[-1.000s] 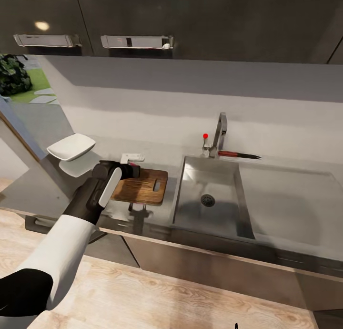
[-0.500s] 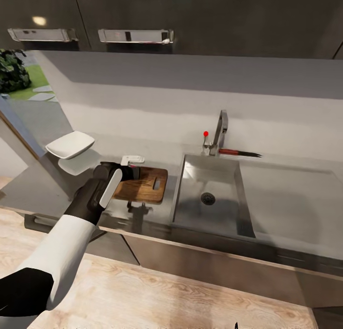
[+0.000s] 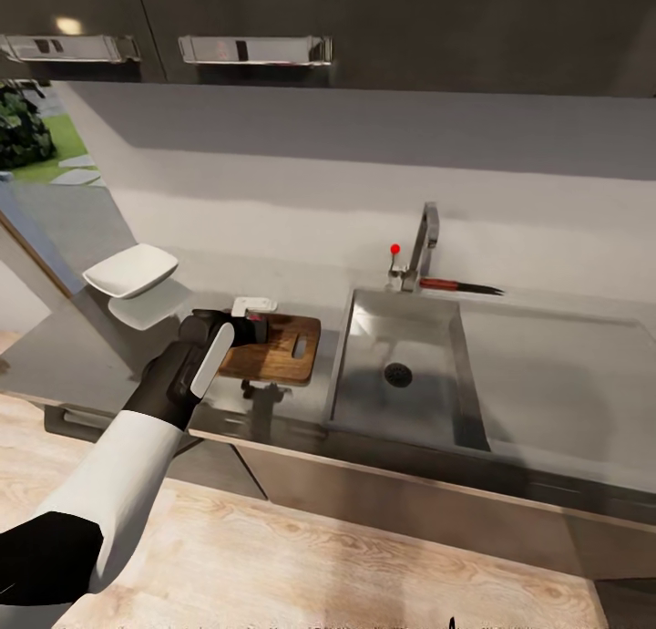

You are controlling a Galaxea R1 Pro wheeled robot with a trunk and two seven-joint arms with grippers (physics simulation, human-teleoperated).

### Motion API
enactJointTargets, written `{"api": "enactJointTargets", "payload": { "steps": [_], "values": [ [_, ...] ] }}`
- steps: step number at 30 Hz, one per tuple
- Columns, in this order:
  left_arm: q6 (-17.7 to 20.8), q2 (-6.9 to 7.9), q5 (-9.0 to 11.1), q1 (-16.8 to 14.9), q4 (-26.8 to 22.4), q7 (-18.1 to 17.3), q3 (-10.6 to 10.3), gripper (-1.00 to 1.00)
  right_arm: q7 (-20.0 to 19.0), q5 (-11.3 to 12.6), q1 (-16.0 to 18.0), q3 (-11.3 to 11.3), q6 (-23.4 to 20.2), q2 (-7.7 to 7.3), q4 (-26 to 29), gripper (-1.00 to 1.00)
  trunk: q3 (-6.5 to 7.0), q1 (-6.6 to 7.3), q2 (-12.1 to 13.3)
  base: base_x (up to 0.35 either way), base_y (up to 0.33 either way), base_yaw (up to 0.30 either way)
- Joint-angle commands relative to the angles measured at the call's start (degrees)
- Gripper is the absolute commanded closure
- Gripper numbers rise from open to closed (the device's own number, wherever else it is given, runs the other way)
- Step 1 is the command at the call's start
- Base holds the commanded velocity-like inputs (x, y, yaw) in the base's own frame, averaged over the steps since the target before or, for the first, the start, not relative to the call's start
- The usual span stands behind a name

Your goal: In the kitchen, take the Vidalia onion out of the sink, dice it on the chopping board with the paring knife, put the diced onion into the bowl on the countertop, then place both the paring knife and the chopping board into the sink.

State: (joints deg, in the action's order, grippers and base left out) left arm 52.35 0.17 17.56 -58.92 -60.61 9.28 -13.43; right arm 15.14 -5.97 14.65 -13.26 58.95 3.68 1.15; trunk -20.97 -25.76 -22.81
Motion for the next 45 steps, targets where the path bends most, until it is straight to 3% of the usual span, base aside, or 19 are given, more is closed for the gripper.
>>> {"api": "enactJointTargets", "payload": {
  "steps": [1,45],
  "values": [
    [0.2,0.02,0.5,0.0,-0.1,0.5,-0.1,1.0,0.3,-0.6,0.0,-0.4,0.1,0.01,0.0,-1.0,-0.19,-0.03,-0.1,0.0,0.0,0.0],
    [0.2,0.06,0.5,0.0,0.3,0.5,-0.1,1.0,0.3,-0.6,0.0,-0.4,0.1,0.01,0.0,-1.0,-1.38,-0.03,-0.1,0.0,0.0,0.0]
  ]
}}
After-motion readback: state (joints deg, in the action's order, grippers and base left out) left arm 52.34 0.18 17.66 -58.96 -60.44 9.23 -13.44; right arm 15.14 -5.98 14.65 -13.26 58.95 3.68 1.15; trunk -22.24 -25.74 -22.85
